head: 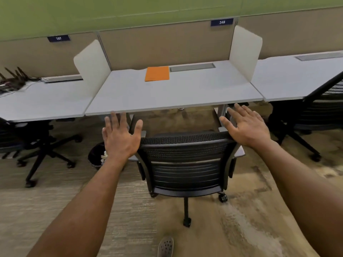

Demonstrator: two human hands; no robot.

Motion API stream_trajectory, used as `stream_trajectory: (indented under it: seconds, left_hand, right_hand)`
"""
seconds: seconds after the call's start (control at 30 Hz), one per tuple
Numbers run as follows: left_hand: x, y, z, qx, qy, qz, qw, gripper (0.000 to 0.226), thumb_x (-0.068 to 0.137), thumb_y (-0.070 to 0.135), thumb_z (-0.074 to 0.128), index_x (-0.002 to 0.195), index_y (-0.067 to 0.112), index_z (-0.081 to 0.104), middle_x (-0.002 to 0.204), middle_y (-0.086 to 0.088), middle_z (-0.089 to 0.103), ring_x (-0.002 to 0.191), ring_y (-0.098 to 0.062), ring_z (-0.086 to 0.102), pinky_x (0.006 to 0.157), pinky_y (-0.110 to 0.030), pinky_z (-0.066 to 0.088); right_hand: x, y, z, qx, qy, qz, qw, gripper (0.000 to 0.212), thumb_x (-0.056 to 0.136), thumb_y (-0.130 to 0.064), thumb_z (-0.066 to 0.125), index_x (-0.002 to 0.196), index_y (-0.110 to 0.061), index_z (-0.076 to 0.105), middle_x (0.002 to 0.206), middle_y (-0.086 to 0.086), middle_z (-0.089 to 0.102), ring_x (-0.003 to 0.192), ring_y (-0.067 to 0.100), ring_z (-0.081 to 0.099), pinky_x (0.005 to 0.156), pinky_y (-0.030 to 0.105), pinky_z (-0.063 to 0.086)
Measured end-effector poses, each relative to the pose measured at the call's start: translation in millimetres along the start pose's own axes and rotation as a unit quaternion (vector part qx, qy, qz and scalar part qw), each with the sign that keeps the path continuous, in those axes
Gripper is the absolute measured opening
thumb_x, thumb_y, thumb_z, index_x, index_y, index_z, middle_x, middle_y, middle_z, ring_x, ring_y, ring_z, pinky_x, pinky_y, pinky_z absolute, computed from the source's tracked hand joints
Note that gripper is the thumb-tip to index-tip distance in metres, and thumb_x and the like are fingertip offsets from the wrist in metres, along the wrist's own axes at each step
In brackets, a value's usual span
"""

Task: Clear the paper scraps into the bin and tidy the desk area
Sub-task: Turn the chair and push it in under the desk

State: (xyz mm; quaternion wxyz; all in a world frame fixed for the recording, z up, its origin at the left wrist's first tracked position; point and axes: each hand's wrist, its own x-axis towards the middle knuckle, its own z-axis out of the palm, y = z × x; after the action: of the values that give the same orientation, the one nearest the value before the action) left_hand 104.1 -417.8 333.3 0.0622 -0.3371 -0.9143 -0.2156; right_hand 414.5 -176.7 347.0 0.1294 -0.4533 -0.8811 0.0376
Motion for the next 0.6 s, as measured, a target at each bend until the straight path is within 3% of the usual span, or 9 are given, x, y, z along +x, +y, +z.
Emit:
stream_trajectory:
  seconds: [0.3, 0.6]
  left_hand:
    - [84.5, -7.5, 20.2, -0.002, 0.000, 0.011, 1.000, 0.086, 0.084, 0.083, 0.007, 0.155, 0.034, -0.002, 0.165, 0.001, -0.012, 0.150, -0.020, -0.014, 0.119, -0.044, -0.006]
    - [180.0, -27.8, 48.2, -0.019, -0.014, 0.004, 1.000, 0.093, 0.078, 0.087, 0.001, 0.155, 0.034, -0.001, 0.165, 0.002, -0.012, 0.150, -0.021, -0.013, 0.119, -0.045, -0.004]
  right_hand:
    - [77.7, -19.5, 25.8, -0.012, 0.008, -0.004, 1.000, 0.082, 0.080, -0.087, 0.001, 0.150, -0.045, -0.005, 0.160, -0.013, -0.019, 0.143, 0.009, -0.027, 0.113, 0.037, -0.017]
    - [166.4, -57.7, 46.7, -0.010, -0.012, -0.016, 1.000, 0.085, 0.079, -0.087, -0.002, 0.151, -0.041, -0.008, 0.159, -0.010, -0.024, 0.143, 0.012, -0.029, 0.118, 0.042, -0.014]
